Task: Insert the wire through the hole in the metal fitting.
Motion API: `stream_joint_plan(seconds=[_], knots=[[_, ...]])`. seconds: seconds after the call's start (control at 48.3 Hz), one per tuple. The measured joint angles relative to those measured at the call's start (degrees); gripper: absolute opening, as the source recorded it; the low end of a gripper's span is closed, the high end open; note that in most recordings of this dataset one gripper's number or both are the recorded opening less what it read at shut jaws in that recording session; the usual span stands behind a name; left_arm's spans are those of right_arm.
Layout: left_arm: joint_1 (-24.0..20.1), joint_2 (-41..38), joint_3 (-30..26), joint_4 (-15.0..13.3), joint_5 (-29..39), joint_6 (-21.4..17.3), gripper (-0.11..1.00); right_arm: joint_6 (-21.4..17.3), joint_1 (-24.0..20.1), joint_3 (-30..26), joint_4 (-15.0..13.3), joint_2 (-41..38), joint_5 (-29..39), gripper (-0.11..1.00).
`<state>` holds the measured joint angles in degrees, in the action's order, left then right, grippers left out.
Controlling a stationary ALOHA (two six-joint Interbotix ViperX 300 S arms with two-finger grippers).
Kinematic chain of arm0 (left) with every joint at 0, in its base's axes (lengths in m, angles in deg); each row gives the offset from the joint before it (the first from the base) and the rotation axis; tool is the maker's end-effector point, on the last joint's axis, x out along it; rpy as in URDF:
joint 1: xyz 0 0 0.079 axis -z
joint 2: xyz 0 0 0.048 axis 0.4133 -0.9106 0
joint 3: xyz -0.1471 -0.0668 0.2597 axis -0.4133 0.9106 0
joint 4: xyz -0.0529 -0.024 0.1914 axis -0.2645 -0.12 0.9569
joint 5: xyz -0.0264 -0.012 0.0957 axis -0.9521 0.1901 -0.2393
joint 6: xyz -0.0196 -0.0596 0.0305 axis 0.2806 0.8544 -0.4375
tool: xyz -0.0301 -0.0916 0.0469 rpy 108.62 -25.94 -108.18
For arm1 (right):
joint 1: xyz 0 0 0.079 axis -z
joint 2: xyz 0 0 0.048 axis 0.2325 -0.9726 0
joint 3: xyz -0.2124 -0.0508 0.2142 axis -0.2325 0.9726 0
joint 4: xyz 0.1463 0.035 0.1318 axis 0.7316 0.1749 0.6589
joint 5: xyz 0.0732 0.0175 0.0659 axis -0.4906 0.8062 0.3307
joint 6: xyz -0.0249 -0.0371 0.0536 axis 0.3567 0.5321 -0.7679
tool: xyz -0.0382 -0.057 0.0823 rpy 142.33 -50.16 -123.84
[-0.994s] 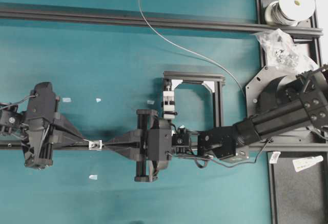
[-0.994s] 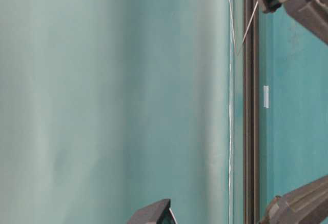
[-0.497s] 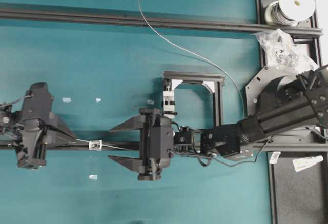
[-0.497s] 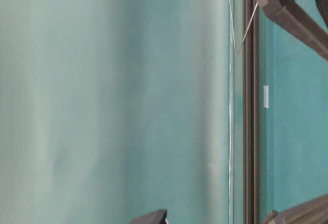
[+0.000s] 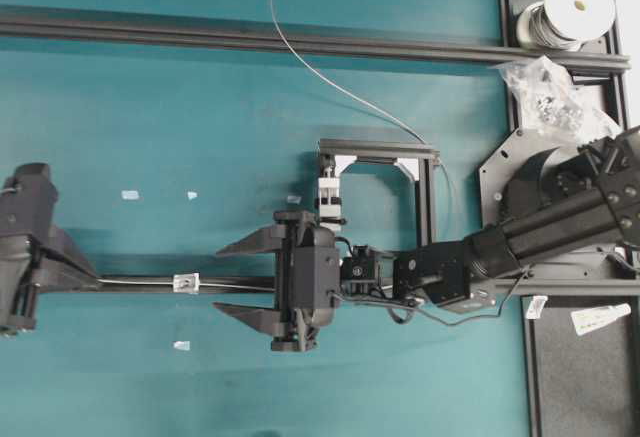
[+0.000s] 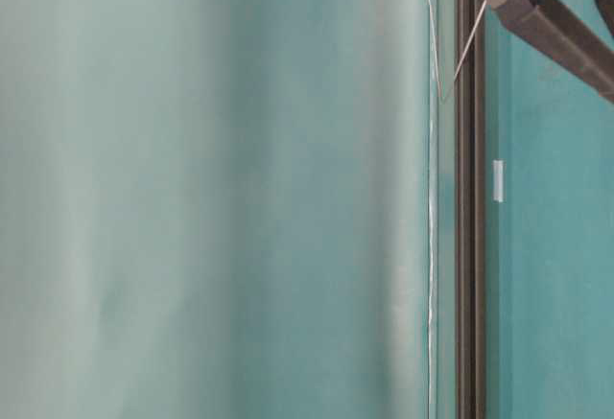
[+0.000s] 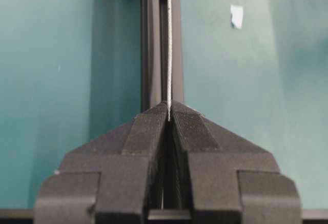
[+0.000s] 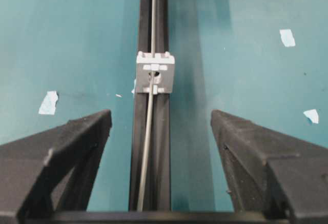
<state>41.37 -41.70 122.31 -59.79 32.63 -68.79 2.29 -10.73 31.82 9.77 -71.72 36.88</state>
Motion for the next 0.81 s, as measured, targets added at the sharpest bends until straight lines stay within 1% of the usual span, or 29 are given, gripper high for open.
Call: stream_joint_plan(seconds=[0.207, 0.373, 0.807], knots=[[1.0, 4.2, 3.3, 0.0, 1.5, 0.5, -0.10, 0.0, 0.0, 0.1, 0.0, 0.0, 0.1, 0.87], [1.9, 6.3, 4.7, 0.0, 1.6, 0.5, -0.10, 0.0, 0.0, 0.1, 0.1, 0.0, 0.1, 0.87], [2.2, 6.5, 5.1, 0.0, 1.7, 0.5, -0.10, 0.2, 0.0, 0.1, 0.0, 0.0, 0.1, 0.87]])
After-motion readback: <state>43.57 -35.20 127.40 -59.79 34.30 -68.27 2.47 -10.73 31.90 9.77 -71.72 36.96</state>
